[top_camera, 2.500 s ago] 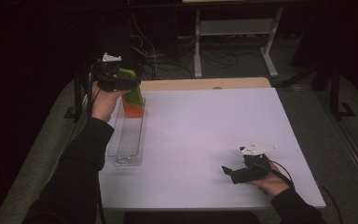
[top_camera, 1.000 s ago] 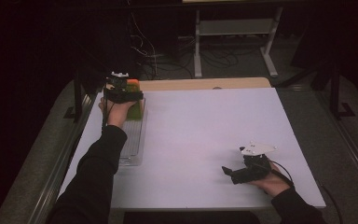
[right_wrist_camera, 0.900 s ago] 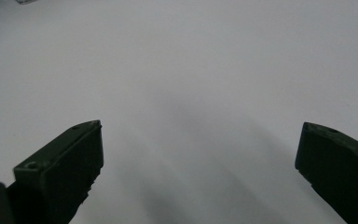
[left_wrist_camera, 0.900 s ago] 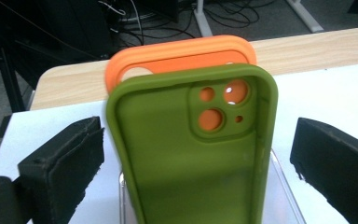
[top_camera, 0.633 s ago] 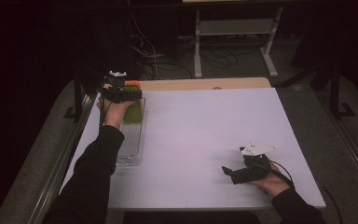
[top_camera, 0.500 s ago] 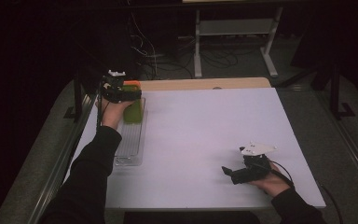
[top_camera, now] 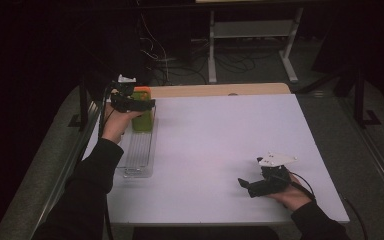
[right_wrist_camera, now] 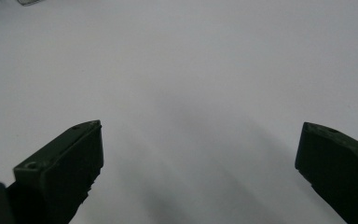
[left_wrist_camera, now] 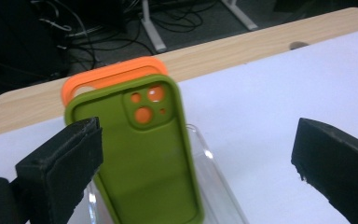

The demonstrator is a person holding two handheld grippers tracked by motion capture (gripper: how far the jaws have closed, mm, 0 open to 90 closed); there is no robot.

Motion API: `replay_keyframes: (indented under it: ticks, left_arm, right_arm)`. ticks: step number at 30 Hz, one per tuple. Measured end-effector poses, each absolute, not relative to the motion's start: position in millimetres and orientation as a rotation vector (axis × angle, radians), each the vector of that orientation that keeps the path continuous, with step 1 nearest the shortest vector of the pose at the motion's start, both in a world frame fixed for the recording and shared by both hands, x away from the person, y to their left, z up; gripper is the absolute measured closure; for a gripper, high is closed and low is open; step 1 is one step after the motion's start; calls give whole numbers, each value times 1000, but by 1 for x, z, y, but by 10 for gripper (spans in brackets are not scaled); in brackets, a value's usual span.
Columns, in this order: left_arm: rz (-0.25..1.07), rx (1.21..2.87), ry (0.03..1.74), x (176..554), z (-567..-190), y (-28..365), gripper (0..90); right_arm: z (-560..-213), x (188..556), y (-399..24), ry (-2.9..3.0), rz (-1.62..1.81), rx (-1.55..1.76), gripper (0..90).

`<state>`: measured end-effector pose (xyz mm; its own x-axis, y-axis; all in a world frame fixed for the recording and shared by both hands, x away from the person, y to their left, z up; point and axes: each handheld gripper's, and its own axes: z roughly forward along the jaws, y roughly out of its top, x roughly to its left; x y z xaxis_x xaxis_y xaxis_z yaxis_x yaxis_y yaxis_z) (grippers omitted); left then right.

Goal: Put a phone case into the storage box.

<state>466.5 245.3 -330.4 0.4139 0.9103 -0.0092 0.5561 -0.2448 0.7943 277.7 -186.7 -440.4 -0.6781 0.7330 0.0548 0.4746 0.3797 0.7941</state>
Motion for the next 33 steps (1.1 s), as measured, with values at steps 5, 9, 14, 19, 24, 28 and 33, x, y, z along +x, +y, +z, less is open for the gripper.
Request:
replay_keyframes:
  ticks: [5, 9, 14, 19, 24, 28, 33]
  left_arm:
    - [573, 1938, 1184, 459, -327, 243, 16]
    - [530, 1947, 1127, 453, -326, 240, 16]
    - [484, 1972, 1055, 445, -326, 238, 16]
    - [431, 1999, 992, 437, -328, 236, 16]
    - [396, 2011, 952, 428, -329, 233, 16]
    - [379, 2024, 919, 420, -331, 231, 16]
    - [363, 2065, 876, 411, -333, 230, 16]
  right_arm:
    - [-440, 278, -187, 2339, 1194, 1060, 4]
    - [-440, 278, -187, 2341, 1196, 1063, 4]
    - [-440, 278, -187, 2344, 1197, 1062, 4]
    - [-440, 278, -187, 2346, 1199, 1063, 4]
    - [-440, 278, -187, 2346, 1197, 1061, 4]
    - [-439, 279, -188, 2351, 1194, 1055, 4]
    - [-438, 278, -188, 2352, 1199, 1057, 4]
